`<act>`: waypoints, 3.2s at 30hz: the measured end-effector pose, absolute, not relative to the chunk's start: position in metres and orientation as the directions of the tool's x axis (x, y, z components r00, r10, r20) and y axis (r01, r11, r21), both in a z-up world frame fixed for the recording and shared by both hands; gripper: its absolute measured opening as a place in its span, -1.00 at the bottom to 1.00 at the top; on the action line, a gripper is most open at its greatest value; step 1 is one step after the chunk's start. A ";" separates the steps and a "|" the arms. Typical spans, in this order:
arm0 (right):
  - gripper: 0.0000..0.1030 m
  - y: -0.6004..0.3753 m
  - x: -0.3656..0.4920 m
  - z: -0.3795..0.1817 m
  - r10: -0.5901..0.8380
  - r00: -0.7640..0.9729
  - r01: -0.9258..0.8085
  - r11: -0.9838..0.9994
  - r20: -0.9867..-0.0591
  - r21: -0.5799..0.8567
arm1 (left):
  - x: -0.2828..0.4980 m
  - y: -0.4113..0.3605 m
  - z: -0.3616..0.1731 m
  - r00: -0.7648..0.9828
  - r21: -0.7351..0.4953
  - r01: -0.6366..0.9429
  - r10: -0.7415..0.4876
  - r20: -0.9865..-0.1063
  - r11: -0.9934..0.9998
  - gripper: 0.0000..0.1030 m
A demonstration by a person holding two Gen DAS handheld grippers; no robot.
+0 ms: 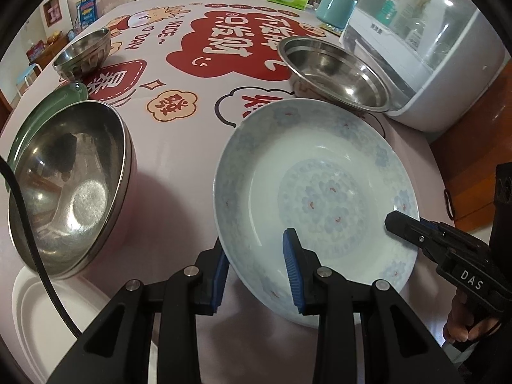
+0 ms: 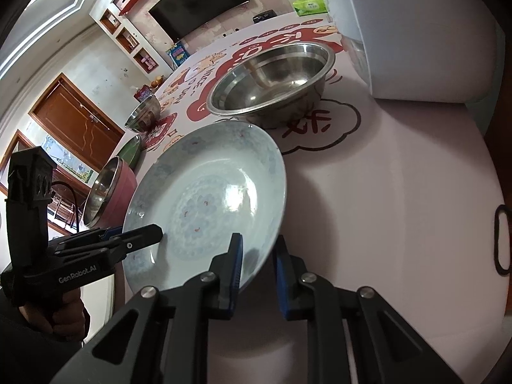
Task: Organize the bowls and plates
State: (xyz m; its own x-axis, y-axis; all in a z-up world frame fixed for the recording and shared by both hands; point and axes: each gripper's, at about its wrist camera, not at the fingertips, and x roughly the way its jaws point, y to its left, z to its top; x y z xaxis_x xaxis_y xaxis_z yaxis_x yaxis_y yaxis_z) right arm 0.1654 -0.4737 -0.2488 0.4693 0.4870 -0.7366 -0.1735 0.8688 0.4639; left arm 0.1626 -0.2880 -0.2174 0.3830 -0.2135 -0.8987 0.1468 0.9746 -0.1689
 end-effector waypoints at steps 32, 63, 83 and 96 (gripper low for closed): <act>-0.65 -0.451 0.108 -0.200 0.529 0.518 -0.259 0.846 -0.672 0.466 | 0.088 -0.252 -0.154 0.504 -0.187 0.176 -0.252 -0.826 0.966 -0.39; -0.65 -0.338 0.051 -0.205 0.616 0.418 -0.357 0.787 -0.668 0.503 | 0.000 -0.139 -0.147 0.476 -0.121 0.065 -0.137 -0.869 0.991 -0.39; -0.62 -0.261 0.052 -0.224 0.629 0.309 -0.404 0.766 -0.713 0.500 | 0.000 -0.072 -0.184 0.338 -0.077 -0.113 -0.035 -0.941 0.991 -0.39; -0.56 -0.256 0.058 -0.231 0.614 0.303 -0.376 0.780 -0.729 0.500 | 0.013 -0.061 -0.198 0.287 -0.088 -0.153 -0.041 -0.957 0.984 -0.39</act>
